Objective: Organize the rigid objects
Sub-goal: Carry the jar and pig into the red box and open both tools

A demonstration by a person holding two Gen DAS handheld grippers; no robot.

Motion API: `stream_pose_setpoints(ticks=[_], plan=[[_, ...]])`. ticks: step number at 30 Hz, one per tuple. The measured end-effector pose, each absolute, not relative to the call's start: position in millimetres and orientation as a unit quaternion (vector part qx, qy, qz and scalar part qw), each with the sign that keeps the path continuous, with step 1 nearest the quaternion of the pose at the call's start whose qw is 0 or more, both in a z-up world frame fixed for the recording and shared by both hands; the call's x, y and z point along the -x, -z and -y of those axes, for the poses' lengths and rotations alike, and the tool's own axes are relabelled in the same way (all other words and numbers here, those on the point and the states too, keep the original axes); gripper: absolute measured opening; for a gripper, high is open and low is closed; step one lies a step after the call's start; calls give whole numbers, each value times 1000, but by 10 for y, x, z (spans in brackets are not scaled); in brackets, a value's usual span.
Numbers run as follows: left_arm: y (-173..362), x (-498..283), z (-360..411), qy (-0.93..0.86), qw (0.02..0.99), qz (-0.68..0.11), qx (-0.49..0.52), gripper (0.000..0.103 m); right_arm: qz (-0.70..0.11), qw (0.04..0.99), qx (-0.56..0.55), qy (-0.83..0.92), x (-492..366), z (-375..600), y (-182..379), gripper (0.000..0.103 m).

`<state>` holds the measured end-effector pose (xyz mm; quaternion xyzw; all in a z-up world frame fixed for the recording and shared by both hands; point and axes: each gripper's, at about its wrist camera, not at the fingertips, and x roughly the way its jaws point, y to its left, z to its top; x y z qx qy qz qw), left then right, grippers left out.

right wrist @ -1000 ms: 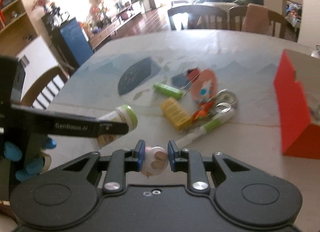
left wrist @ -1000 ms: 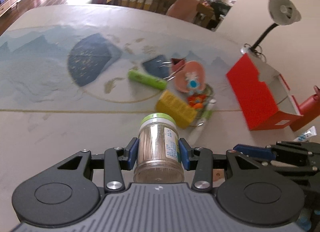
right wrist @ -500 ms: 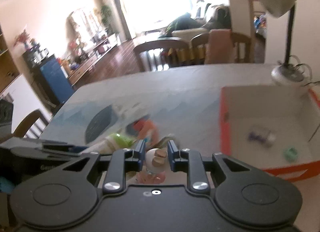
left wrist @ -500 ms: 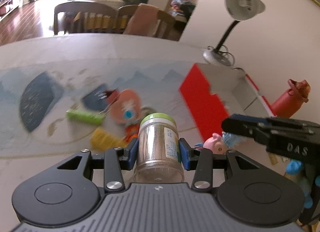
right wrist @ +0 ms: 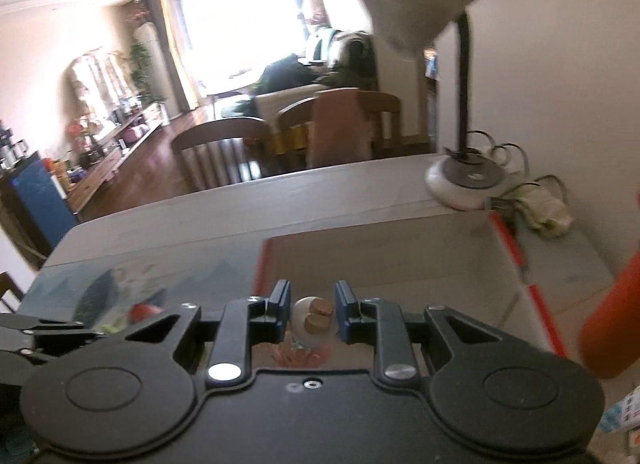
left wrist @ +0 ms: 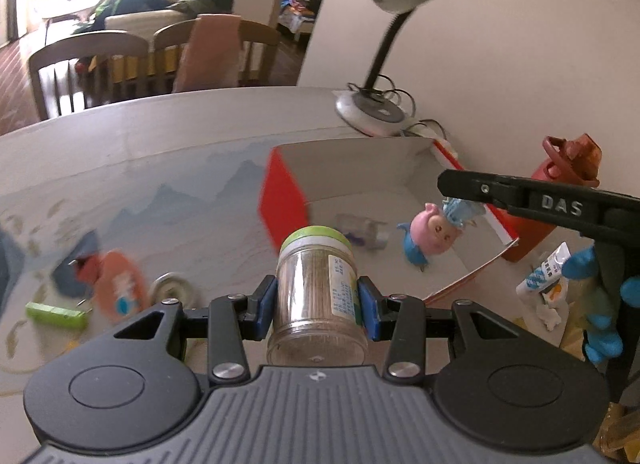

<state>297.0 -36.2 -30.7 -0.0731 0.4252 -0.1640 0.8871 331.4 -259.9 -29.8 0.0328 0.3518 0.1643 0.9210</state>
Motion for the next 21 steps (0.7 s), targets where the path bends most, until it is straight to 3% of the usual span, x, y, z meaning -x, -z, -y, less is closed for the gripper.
stream_pose_setpoints(ticks=[21], plan=[[918, -3879, 1619, 148, 850, -506, -7, 42, -424, 897, -34, -118, -4059, 3167, 1046, 23]])
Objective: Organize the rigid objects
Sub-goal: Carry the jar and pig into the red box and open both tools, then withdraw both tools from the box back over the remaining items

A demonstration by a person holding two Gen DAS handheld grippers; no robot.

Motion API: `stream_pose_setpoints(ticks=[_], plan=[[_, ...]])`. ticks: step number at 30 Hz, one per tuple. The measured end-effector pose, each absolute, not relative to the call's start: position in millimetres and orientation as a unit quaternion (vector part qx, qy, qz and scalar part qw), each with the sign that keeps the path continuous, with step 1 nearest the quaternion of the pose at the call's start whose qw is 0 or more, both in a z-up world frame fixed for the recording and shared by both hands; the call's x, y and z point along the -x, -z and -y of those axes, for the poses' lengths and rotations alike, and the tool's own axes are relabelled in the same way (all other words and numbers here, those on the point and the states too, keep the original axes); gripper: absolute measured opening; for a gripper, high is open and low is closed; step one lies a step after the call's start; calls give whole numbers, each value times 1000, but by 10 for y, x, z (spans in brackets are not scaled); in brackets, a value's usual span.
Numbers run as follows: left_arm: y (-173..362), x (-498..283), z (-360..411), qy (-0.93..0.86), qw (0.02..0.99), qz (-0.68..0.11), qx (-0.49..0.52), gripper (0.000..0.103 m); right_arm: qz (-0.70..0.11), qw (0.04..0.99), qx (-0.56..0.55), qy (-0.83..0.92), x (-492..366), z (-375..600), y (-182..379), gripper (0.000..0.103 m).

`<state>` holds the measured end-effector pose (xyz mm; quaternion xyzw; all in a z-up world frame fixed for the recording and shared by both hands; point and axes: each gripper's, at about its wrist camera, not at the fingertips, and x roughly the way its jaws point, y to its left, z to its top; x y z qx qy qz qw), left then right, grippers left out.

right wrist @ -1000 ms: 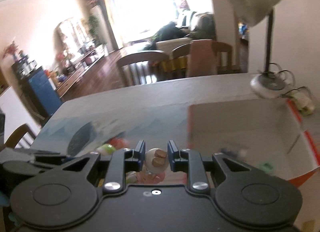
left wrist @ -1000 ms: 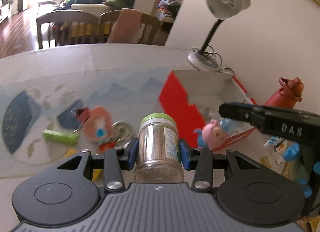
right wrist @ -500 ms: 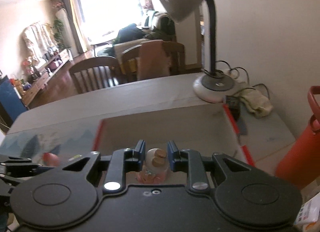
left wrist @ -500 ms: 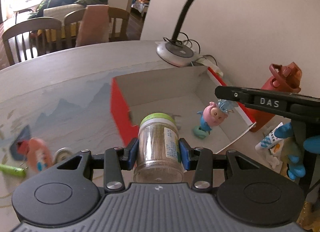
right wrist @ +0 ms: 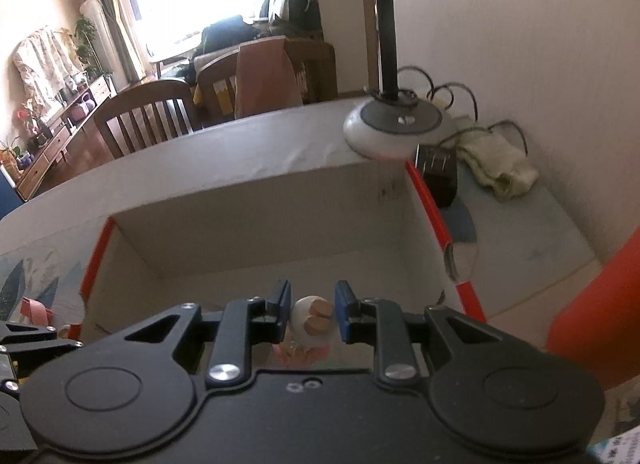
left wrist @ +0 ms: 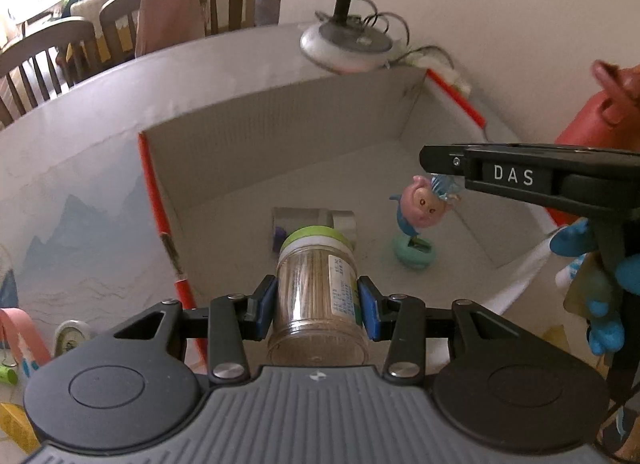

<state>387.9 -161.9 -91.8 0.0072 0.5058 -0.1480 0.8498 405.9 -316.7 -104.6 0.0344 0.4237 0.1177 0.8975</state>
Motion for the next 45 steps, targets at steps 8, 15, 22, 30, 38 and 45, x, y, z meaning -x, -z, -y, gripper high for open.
stream_pose_setpoints(ticks=[8, 15, 22, 30, 38, 45], plan=[[1078, -4032, 1774, 133, 841, -524, -22, 42, -458, 879, -54, -124, -4178, 3245, 1254, 23], [1214, -4110, 1816, 128, 826, -548, -21, 42, -464, 875, -38, -132, -4148, 3307, 1258, 22], [1356, -4220, 1858, 122, 808, -575, -21, 42, -476, 868, -12, -140, -4063, 3340, 1296, 27], [1369, -4263, 1849, 116, 804, -582, -26, 42, -474, 866, -7, -158, -3986, 3386, 1227, 28], [1197, -4116, 1789, 127, 824, -552, -26, 43, -461, 868, -11, -187, -3864, 3340, 1065, 35], [983, -3952, 1742, 133, 841, -524, -10, 43, -447, 870, -17, -206, -3699, 3271, 909, 45]])
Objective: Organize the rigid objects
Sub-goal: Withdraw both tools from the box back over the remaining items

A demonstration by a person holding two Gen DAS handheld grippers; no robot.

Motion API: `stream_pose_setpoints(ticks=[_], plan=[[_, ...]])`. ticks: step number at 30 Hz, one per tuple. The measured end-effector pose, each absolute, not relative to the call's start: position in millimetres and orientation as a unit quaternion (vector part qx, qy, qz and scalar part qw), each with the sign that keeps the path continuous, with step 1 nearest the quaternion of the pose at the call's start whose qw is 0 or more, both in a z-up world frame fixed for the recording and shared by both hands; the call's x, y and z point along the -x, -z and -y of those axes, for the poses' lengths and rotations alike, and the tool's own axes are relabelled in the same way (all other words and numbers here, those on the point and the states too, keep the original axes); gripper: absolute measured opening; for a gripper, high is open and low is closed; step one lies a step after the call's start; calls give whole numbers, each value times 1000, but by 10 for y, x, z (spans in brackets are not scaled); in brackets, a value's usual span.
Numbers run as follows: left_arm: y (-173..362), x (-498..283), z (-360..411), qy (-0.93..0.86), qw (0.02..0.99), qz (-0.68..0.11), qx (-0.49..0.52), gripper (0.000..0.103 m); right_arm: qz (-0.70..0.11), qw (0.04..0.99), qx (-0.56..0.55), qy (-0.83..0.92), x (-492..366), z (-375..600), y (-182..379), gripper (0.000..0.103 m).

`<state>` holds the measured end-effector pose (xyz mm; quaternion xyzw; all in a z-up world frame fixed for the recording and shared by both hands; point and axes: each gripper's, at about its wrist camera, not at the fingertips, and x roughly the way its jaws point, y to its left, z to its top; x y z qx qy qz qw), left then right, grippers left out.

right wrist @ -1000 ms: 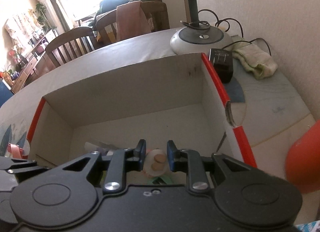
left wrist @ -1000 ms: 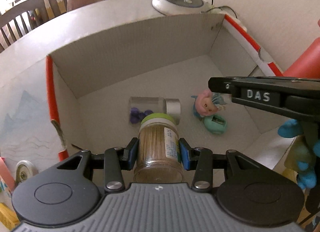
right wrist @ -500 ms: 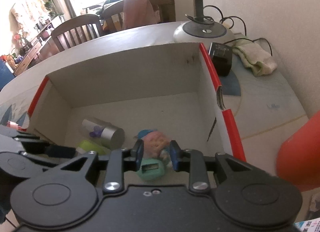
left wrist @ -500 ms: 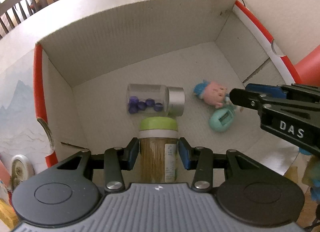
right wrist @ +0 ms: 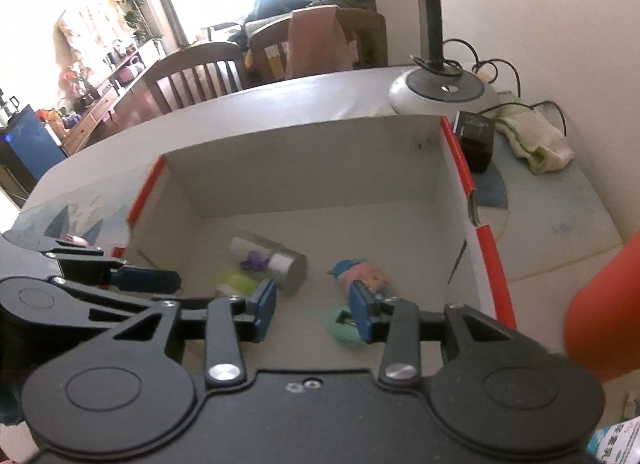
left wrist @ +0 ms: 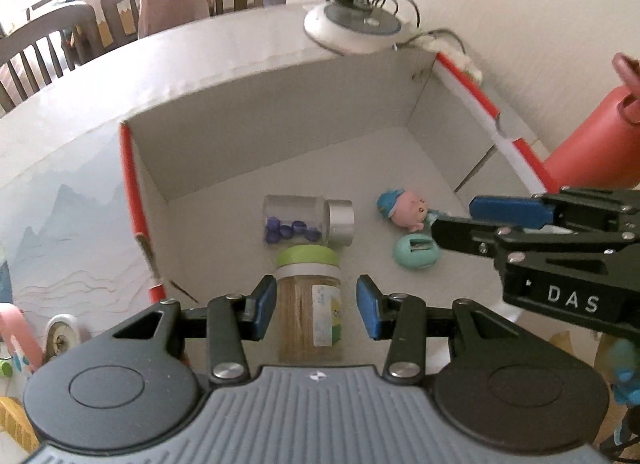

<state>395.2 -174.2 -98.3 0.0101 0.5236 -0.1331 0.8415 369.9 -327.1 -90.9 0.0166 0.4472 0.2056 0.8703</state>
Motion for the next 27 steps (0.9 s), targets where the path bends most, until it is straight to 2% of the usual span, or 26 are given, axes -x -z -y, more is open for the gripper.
stream_pose_setpoints(ticks=[3, 8, 17, 21, 22, 25, 27], plan=[[916, -3863, 1687, 134, 850, -509, -12, 43, -436, 875, -12, -210, -3595, 3217, 834, 53], [678, -3684, 1510, 133, 863, -488, -7, 43, -424, 879, -18, -218, -3451, 3152, 729, 61], [397, -3358, 1179, 137, 880, -455, 10, 43, -413, 883, -19, -224, -3181, 2946, 595, 65], [299, -3211, 1006, 141, 884, -445, 18, 43, -401, 887, -23, -228, -3022, 2811, 510, 74], [277, -3173, 960, 143, 885, -442, 19, 43, -400, 887, -25, -230, -2979, 2773, 490, 74], [227, -3045, 792, 143, 890, -433, 27, 55, -395, 889, -25, -231, -2870, 2654, 446, 82], [209, -2963, 669, 143, 892, -428, 32, 56, -390, 891, -23, -231, -2793, 2553, 421, 87]])
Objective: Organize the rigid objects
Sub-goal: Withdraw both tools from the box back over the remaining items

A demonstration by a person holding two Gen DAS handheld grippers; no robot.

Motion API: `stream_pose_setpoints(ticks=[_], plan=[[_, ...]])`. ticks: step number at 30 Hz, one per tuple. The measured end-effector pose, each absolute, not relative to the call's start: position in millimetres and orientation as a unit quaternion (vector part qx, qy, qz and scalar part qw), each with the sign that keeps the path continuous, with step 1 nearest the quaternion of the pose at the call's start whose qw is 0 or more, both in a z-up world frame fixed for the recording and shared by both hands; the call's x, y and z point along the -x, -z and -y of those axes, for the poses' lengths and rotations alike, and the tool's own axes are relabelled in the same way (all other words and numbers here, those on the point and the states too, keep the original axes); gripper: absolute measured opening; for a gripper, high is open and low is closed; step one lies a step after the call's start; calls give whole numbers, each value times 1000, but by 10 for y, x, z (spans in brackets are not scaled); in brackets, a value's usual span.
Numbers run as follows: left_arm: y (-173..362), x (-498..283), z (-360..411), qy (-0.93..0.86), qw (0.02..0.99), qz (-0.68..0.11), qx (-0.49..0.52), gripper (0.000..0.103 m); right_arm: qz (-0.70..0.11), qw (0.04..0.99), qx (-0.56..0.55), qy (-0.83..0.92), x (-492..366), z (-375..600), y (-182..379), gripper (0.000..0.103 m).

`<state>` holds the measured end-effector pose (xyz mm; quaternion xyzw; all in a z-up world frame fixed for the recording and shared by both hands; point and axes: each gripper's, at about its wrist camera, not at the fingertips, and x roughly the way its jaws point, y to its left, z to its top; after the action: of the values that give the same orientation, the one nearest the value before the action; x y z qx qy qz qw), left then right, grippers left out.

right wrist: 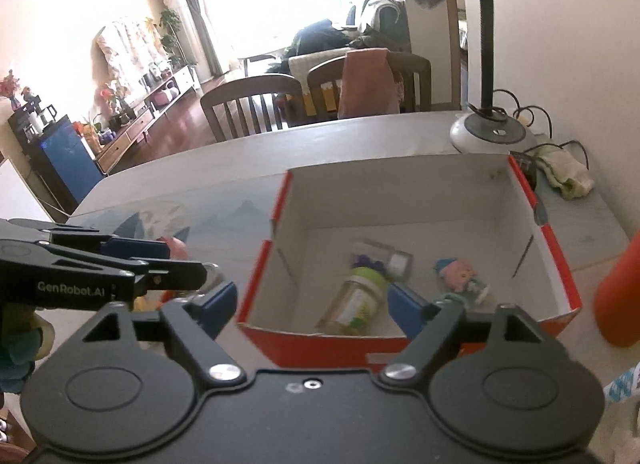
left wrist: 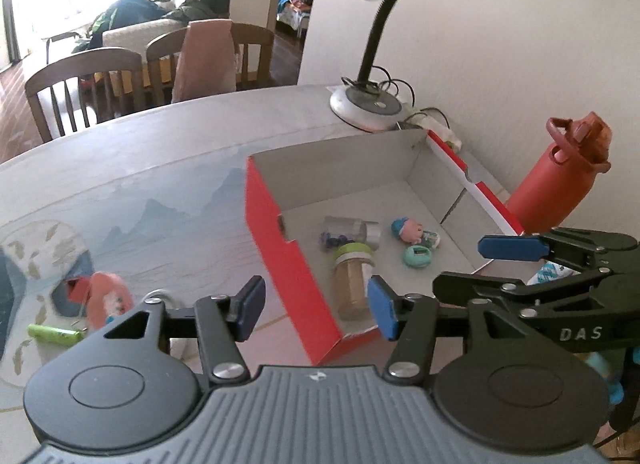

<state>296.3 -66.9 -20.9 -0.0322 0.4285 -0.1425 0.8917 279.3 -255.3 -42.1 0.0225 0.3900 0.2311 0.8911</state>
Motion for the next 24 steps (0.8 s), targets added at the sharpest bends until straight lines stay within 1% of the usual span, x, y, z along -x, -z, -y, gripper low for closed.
stream_pose_setpoints(ticks=[4, 6, 8, 13, 15, 16, 17, 21, 24], plan=[[188, -2819, 378, 137, 893, -426, 46, 56, -389, 890, -16, -236, -2647, 2321, 403, 91], [182, -2745, 219, 131, 895, -424, 51, 58, -387, 890, -9, -242, -2564, 2189, 407, 94], [176, -2667, 66, 127, 898, -419, 51, 65, -387, 889, -2, -246, -2475, 2052, 412, 94], [207, -2517, -320, 118, 900, -416, 54, 66, -390, 885, 5, -256, -2305, 1739, 443, 95], [230, -2466, -474, 115, 900, -416, 56, 71, -394, 883, 5, -255, -2272, 1623, 475, 95], [247, -2445, -547, 113, 901, -416, 58, 78, -397, 882, 4, -254, -2257, 1566, 489, 95], [264, -2421, -633, 113, 901, -415, 61, 80, -399, 881, 2, -253, -2249, 1528, 502, 95], [341, -2357, -887, 113, 900, -417, 59, 80, -405, 879, 4, -252, -2199, 1322, 560, 95], [410, -2323, -1049, 114, 901, -415, 52, 85, -415, 874, 8, -254, -2145, 1161, 638, 95]])
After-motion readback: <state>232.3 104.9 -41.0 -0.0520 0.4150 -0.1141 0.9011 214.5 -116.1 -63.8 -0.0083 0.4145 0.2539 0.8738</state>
